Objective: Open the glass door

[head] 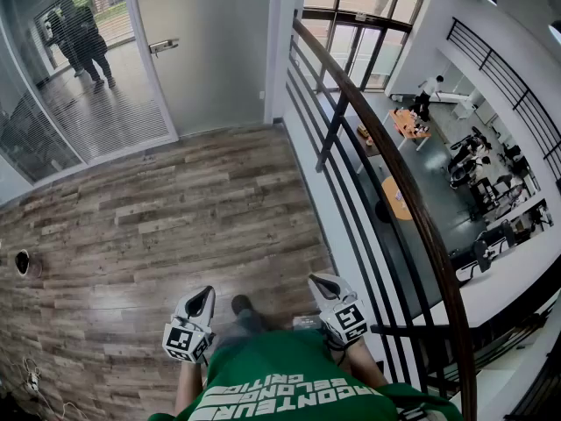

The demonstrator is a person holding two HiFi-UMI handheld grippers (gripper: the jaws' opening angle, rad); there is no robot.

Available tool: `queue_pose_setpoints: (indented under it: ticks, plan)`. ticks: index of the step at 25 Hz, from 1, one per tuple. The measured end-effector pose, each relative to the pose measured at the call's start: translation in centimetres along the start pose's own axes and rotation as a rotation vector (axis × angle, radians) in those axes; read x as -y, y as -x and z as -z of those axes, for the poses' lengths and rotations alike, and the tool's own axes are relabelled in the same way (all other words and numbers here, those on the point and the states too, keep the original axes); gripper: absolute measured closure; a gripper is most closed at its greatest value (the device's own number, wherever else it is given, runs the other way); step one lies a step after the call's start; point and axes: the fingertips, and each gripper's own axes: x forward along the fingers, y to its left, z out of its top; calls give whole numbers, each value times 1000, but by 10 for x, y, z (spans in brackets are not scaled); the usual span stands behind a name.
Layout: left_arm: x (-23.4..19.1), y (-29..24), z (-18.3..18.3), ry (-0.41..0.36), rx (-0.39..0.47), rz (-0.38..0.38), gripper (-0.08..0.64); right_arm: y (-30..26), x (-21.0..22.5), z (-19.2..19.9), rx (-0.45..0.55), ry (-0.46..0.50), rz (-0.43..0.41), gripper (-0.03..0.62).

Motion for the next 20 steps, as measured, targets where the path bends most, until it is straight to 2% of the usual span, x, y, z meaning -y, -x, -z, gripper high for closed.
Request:
queue_pose_setpoints:
  ticks: [5, 7, 11, 20]
  plan:
    - [-9, -24, -18, 10, 22, 50, 548, -16, 28, -5, -4, -27, 52, 598]
    - [-20, -30, -19, 13, 26, 48, 549, -28, 34, -12, 2, -21, 59, 598]
    - [-51, -40, -22, 36, 26, 26, 549, -58, 35, -30, 8, 0, 60, 598]
    - [-82, -67, -37, 44, 40, 90, 549, -105, 38, -46, -12, -5, 77, 598]
